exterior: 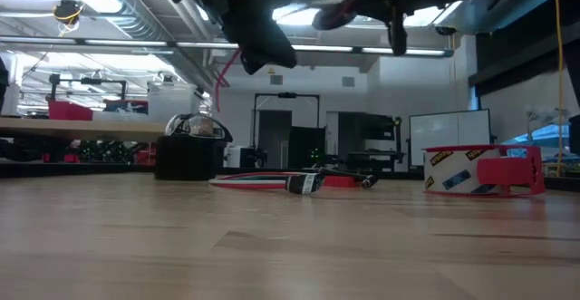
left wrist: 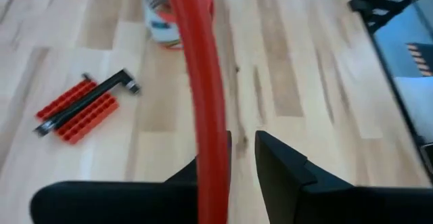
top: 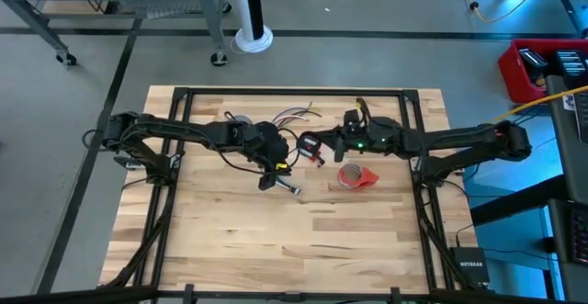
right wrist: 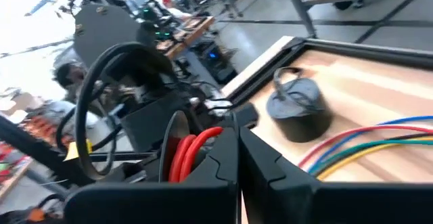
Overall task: Coil cords
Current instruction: Coil the red wire onto the spool
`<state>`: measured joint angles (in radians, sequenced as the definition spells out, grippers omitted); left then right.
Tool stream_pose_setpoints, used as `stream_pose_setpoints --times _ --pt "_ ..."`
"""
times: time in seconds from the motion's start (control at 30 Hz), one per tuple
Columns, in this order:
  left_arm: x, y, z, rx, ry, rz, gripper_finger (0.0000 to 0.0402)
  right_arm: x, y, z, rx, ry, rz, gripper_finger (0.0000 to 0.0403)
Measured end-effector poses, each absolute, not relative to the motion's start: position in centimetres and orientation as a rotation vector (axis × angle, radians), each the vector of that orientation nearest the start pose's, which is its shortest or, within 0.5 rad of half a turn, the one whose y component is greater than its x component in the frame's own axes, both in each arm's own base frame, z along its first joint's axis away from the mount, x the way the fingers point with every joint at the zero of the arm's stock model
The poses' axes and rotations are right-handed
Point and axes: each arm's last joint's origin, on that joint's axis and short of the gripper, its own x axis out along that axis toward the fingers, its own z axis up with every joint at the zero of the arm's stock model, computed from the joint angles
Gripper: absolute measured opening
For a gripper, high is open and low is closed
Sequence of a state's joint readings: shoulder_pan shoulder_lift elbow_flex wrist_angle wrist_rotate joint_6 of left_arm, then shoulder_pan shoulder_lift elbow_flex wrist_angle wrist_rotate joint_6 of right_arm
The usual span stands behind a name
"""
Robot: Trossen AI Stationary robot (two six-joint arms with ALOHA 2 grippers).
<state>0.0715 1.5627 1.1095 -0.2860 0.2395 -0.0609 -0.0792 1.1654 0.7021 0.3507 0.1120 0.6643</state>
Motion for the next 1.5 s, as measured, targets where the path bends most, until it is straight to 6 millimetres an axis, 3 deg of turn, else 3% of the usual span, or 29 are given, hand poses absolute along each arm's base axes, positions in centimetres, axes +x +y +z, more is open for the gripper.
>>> stream_pose_setpoints --times 0.47,0.7,1.5 --pt "33.9 1.9 25.5 -0.140 0.668 -0.103 0.0049 23.6 -2.3 28.0 0.658 0.151 -0.302 0.0001" --pt "34.2 2.3 25.9 -0.007 0.618 0.073 0.0049 23.6 -2.3 28.0 0.660 0.159 -0.299 0.0001" --pt "32.7 2.3 24.2 0.002 0.851 0.138 0.0047 23.5 -2.3 27.8 0.660 0.178 -0.305 0.0001"
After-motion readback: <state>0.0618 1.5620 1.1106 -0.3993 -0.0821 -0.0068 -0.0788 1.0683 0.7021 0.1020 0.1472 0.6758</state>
